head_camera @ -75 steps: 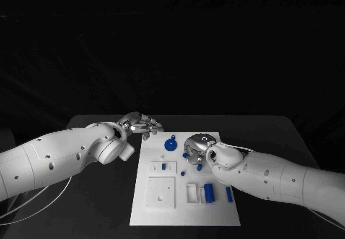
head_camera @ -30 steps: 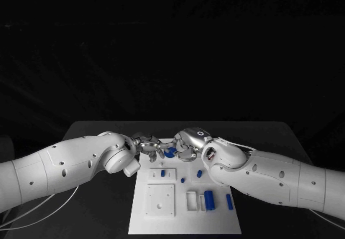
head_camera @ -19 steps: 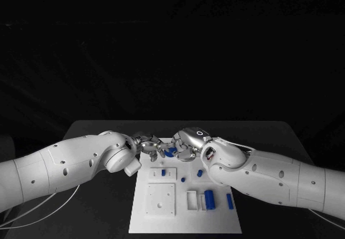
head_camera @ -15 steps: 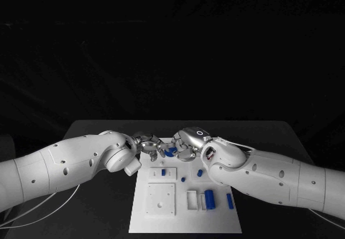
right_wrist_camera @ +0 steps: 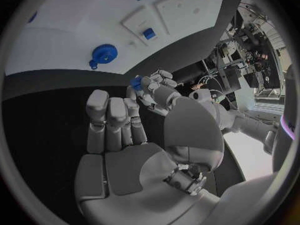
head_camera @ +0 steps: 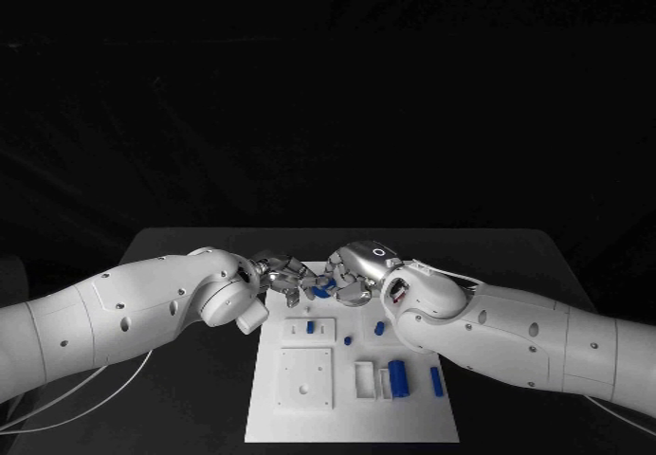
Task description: Assemble the parts on the task board
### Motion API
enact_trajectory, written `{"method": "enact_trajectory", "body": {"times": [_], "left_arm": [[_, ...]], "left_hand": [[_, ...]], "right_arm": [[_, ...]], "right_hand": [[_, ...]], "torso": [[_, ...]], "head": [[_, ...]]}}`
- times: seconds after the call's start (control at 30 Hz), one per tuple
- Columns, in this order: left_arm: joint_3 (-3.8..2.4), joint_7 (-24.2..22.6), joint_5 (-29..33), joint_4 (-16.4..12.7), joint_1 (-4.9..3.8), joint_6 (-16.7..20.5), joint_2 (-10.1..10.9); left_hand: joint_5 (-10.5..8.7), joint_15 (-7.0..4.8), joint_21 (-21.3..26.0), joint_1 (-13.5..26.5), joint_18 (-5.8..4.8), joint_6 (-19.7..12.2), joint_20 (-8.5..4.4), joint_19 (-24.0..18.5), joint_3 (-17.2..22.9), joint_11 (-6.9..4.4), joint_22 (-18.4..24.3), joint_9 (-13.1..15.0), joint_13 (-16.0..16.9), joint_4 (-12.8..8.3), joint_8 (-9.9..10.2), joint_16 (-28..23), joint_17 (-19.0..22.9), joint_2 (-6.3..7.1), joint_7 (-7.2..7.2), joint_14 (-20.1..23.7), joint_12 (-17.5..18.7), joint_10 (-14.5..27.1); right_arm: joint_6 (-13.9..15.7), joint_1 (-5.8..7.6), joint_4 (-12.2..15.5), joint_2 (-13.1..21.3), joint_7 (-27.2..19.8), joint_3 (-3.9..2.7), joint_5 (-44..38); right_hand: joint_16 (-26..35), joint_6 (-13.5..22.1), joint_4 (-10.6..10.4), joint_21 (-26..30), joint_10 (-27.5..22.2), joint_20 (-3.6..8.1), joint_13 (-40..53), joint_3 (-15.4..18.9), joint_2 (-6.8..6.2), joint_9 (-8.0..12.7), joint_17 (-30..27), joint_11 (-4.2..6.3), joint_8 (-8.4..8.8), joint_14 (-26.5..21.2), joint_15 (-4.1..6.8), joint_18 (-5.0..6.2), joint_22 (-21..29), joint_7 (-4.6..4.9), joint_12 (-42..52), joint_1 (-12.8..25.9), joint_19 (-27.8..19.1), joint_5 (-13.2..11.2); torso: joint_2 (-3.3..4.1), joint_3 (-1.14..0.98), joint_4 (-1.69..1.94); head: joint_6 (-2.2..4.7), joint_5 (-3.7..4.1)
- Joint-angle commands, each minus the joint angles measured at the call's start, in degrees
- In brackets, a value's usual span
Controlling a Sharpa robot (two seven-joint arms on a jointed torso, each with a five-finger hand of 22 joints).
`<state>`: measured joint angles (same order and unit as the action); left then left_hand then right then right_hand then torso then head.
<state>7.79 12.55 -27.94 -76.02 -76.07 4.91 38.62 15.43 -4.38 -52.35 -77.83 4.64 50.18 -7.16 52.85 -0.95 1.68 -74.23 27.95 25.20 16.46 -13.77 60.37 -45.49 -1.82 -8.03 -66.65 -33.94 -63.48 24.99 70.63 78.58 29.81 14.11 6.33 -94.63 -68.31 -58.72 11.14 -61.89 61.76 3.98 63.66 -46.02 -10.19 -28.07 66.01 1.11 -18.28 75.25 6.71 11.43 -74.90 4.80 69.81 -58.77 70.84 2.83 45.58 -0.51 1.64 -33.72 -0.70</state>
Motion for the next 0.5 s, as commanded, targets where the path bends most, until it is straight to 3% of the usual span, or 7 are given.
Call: {"method": "enact_trajectory", "body": {"times": [0.03, 0.5], "left_arm": [[-0.02, -1.1, 1.5, 0.1, -0.05, -1.1, -0.2], [0.02, -1.1, 1.9, 0.2, -0.05, -1.7, -0.4]], "left_hand": [[0.56, -0.31, 0.2, -0.9, 0.81, 0.6, -2.84, -0.1, -0.5, -0.1, -0.1, -0.1, 0.1, 0.0, -0.3, -0.3, -0.1, -0.02, 0.12, 0.0, 0.1, -0.4], [0.9, -0.39, 0.3, -1.7, 0.69, 0.9, -2.93, 0.0, -1.3, -0.18, -0.2, -0.2, 0.1, 0.1, -0.5, -0.3, -0.3, -0.7, 0.21, -0.1, 0.4, -0.6]], "right_arm": [[-0.1, 0.0, 0.1, -0.1, -0.2, -0.02, -0.1], [0.0, 0.0, 0.1, -0.2, -0.3, -0.02, 0.0]], "right_hand": [[0.3, -0.7, -0.1, -0.1, 0.3, 0.26, -0.1, -0.3, -0.61, -0.1, 0.0, -0.06, -0.18, 0.0, 0.41, 3.57, -0.7, 0.48, -0.3, 0.0, 0.0, 0.1], [0.3, -0.7, -0.2, 0.0, 0.3, 0.3, -0.1, -0.4, -0.68, -0.1, 0.0, -0.07, -0.16, 0.0, 0.41, 3.57, -0.6, 0.49, -0.3, -0.1, 0.0, 0.1]], "torso": [[-0.01, -0.03, 0.01], [0.0, -0.02, 0.01]], "head": [[0.01, -0.02], [-0.12, -0.05]]}}
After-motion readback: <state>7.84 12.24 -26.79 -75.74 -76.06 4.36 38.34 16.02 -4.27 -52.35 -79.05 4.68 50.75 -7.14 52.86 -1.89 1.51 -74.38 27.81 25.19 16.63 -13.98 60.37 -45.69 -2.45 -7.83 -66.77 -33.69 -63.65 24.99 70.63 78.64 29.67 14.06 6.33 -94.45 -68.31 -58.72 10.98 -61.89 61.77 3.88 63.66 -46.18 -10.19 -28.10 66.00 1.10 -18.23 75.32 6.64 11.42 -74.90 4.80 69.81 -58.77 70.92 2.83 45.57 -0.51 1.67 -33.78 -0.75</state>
